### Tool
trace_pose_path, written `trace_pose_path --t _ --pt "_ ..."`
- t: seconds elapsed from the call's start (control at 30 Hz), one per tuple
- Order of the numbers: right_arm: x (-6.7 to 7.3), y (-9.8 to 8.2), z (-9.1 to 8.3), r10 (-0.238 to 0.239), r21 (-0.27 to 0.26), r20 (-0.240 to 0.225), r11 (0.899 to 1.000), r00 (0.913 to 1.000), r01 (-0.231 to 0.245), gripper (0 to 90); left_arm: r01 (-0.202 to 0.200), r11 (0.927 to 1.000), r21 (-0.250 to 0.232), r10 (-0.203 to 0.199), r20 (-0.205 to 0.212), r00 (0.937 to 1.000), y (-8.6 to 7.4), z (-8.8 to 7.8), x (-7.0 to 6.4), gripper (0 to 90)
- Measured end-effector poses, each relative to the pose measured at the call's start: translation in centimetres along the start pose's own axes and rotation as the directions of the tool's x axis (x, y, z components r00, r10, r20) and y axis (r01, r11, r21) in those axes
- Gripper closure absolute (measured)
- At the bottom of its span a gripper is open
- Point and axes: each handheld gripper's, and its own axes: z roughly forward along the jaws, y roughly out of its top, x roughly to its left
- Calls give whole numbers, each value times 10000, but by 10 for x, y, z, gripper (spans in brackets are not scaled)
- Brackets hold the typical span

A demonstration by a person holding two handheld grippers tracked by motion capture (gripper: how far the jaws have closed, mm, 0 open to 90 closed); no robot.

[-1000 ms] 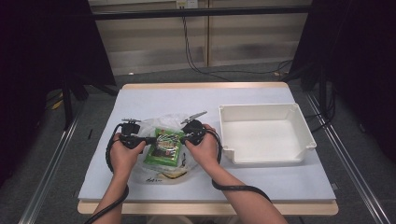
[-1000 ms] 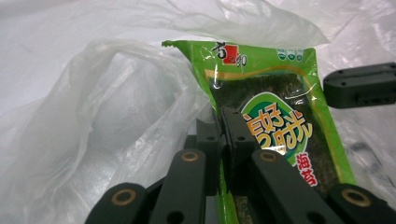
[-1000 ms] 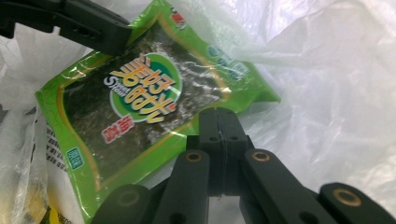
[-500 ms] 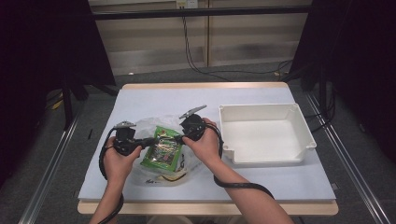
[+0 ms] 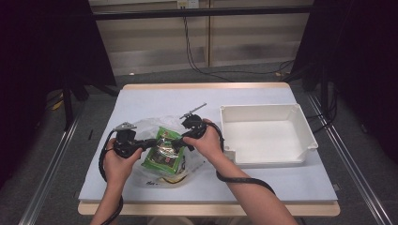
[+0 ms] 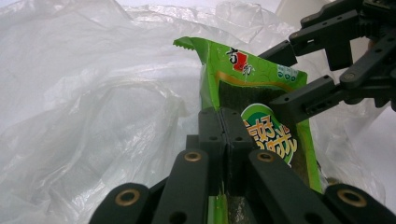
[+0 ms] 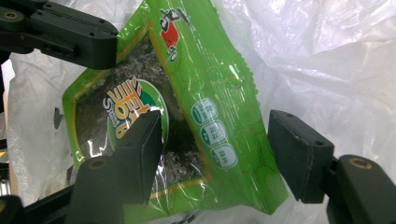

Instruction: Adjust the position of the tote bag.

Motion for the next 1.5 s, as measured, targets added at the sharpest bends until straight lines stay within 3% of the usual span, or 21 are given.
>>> trace_pose_path --t 0.07,0.23,0.4,0.43,0.67,0.77,0.87,0.93,1.03,1.17,1.23,1.3,1.5 --pt "0 0 1 -196 -16 -80 9998 9998 196 383 -51 10000 -16 51 24 10000 1 -1 -1 888" --pt "-2 2 -2 172 179 -596 9997 9981 -161 508 -48 9999 -106 48 10 10000 1 -2 -2 888" --pt "1 4 -4 79 325 -648 9995 9979 -58 588 -138 9999 -14 138 -53 9999 2 1 -3 889" --pt "0 3 -5 125 439 -743 9990 9972 -92 655 -85 10000 -21 85 -72 9999 2 3 -3 889" --pt "-2 4 -14 579 486 -1209 9974 9910 -523 806 -50 10000 49 51 -206 9998 1 6 0 874" --pt "0 7 -19 515 478 -1266 9978 9906 -457 820 78 9999 88 -76 -199 9998 2 3 1 810" --pt "1 10 -27 232 384 -968 9991 9950 -195 822 165 9996 238 -160 -211 9996 0 1 1 675" --pt "1 12 -34 149 350 -766 9993 9969 -122 823 103 9996 275 -91 -440 9990 -2 0 2 630" --pt "1 14 -43 -95 263 -527 9996 9986 109 822 430 9981 436 -420 -235 9988 -5 0 3 551" --pt "1 18 -53 -377 64 -394 9993 9985 380 821 250 9951 954 -226 -263 9994 -8 4 1 411" --pt "3 21 -56 -408 102 -343 9991 9986 411 820 529 9921 1140 -511 -191 9985 -10 6 0 330" --pt "4 24 -59 -589 142 -232 9981 9980 593 819 257 9931 1144 -235 -208 9995 -11 7 -1 290" --pt "11 33 -71 -1011 290 -16 9945 9949 1011 812 89 9919 1263 -77 -106 9999 -14 10 -9 171"
